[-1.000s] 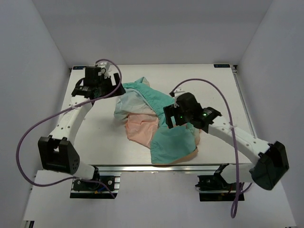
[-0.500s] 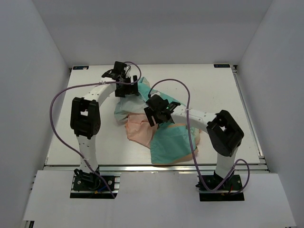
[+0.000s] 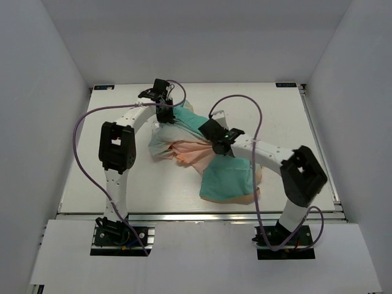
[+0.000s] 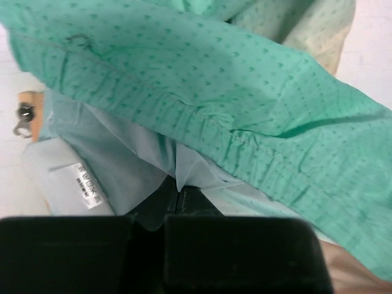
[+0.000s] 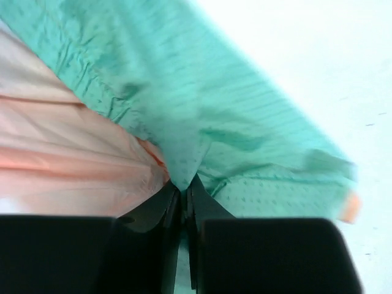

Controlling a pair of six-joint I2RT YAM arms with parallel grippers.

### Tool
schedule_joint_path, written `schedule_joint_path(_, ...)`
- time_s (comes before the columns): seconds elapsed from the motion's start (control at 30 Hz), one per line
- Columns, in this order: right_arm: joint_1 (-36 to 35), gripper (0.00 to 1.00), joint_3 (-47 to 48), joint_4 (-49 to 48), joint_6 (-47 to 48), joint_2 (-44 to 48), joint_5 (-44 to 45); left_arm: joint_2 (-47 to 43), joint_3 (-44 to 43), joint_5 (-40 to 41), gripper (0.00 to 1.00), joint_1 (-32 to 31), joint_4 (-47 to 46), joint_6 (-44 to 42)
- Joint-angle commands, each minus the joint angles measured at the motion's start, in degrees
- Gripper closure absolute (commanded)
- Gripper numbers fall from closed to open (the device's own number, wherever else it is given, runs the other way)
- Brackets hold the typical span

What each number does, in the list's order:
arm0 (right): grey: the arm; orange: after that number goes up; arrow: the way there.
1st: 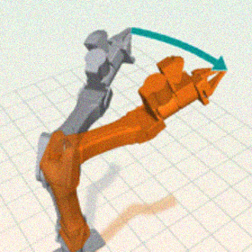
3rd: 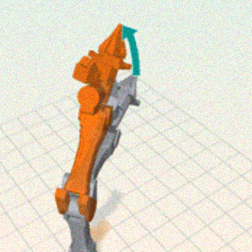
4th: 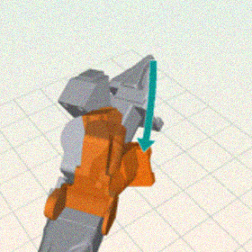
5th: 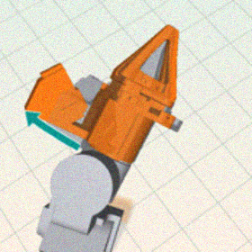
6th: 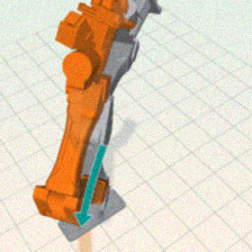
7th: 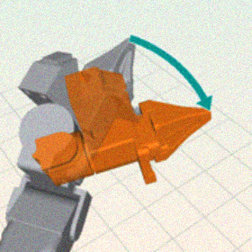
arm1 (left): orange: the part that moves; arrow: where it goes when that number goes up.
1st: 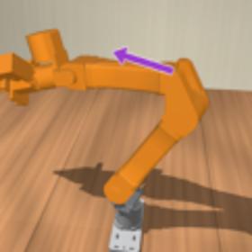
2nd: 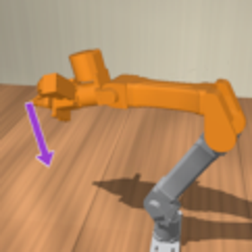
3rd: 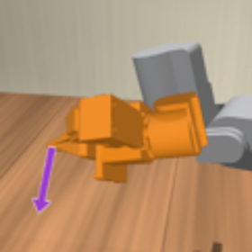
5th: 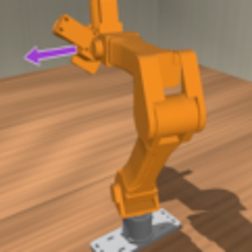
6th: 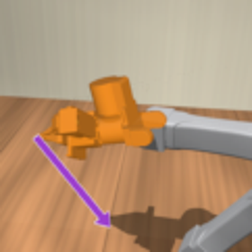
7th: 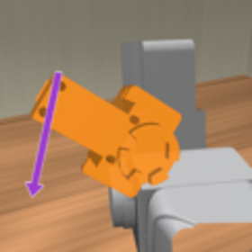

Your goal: Zip up the jacket

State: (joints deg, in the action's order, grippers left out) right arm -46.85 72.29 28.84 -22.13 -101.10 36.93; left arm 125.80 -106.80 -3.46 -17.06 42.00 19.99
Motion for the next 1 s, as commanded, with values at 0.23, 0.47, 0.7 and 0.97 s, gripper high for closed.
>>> schedule_joint_path(0.23,4.75,0.74,-6.27,-2.39,7.45,27.25,-7.72,-26.28,8.70,12.86,1.00,-0.17,-4.55,2.60)
schedule_joint_path(0.47,5.98,0.50,-17.60,-6.95,9.21,39.05,-24.33,-46.94,20.75,8.31,1.00,-0.25,-11.67,3.13)
schedule_joint_path(0.7,3.80,0.31,-22.09,-12.74,7.80,35.27,-45.53,-54.43,21.38,6.63,1.00,-0.34,-11.15,4.18)
schedule_joint_path(0.97,-9.74,0.28,-26.68,-19.35,12.46,29.30,-38.25,-52.42,19.18,9.79,1.00,-0.26,-9.92,5.59)
